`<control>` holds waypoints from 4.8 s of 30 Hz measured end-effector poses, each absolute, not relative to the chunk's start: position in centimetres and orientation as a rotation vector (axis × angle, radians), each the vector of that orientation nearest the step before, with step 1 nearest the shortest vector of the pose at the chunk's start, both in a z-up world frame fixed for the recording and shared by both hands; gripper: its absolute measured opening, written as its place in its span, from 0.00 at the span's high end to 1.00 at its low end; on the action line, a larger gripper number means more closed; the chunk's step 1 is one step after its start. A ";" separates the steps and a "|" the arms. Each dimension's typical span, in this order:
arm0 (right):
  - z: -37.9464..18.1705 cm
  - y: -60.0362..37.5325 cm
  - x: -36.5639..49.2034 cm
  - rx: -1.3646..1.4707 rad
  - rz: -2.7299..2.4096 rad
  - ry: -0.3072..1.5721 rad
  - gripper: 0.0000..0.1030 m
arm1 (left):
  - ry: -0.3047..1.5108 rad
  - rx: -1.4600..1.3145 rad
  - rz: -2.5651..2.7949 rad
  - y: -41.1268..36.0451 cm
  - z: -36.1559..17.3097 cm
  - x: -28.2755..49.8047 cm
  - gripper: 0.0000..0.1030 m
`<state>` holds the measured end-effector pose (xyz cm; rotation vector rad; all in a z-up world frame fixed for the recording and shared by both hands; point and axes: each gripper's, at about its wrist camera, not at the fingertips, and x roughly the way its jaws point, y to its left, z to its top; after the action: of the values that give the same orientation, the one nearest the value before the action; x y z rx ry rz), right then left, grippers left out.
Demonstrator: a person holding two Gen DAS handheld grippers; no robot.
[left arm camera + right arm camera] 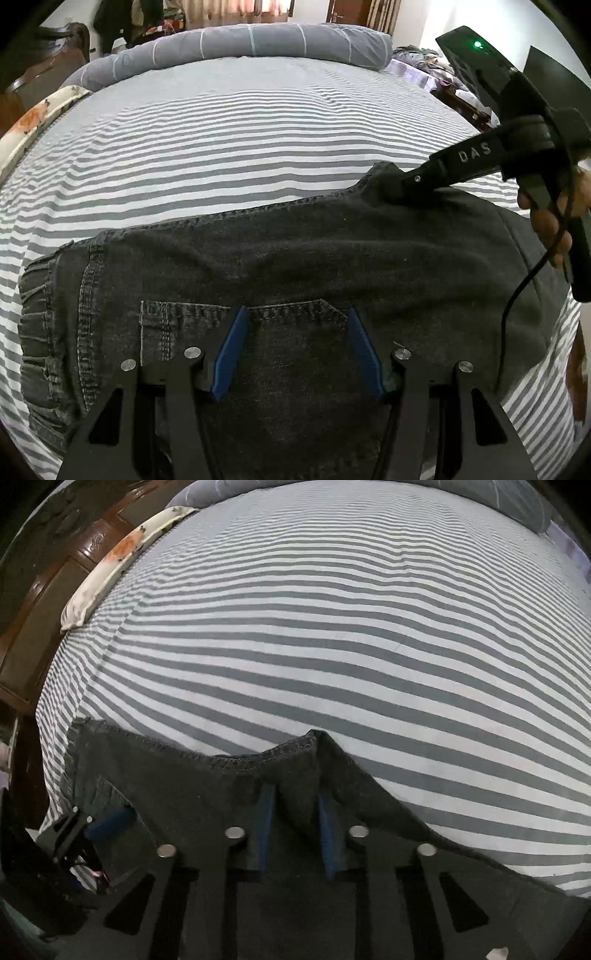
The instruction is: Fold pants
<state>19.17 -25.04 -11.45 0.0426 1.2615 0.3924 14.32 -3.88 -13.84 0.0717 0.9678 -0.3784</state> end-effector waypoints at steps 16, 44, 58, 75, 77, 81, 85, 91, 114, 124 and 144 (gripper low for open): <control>-11.6 -24.8 21.3 -0.018 0.302 1.147 0.97 | 0.994 0.088 -0.306 -0.8 -13.8 12.2 0.45; -7.4 -57.5 -4.6 0.543 -0.137 0.886 0.60 | 0.974 0.093 -0.590 -16.3 -7.6 8.5 0.36; -12.8 -69.1 -6.3 0.528 -0.145 0.949 0.60 | 0.977 0.236 -0.642 -28.7 -10.3 7.6 0.36; -15.4 -69.1 -6.9 0.551 0.028 0.948 0.93 | 0.967 0.387 -0.608 -32.9 -14.3 7.0 0.36; -14.8 -68.6 -7.0 0.543 0.018 0.944 0.94 | 0.955 0.408 -0.612 -33.2 -14.5 7.0 0.35; -13.1 -67.3 -7.2 0.550 0.029 0.920 0.94 | 0.960 0.408 -0.621 -33.2 -14.5 7.3 0.31; -11.8 -66.1 -7.5 0.555 0.032 0.910 0.94 | 0.988 0.396 -0.642 -33.2 -14.3 7.7 0.25; -10.6 -64.3 -7.6 0.575 0.020 0.890 0.94 | 1.042 0.309 -0.684 -31.0 -12.5 7.6 0.23; -7.7 -47.5 -0.3 0.492 0.243 0.925 0.95 | 1.071 0.057 -0.520 -14.8 -9.7 8.5 0.23; -8.9 -37.0 3.1 0.410 0.389 1.008 0.95 | 1.065 -0.058 -0.446 -7.0 -9.4 9.5 0.23; -11.3 -27.3 2.6 0.331 0.464 1.080 0.65 | 1.073 -0.191 -0.502 -3.9 -8.9 9.9 0.23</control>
<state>2.57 -27.29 -11.26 0.3311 1.0795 0.4637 9.90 -3.91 -8.87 -0.1913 1.0732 -0.5017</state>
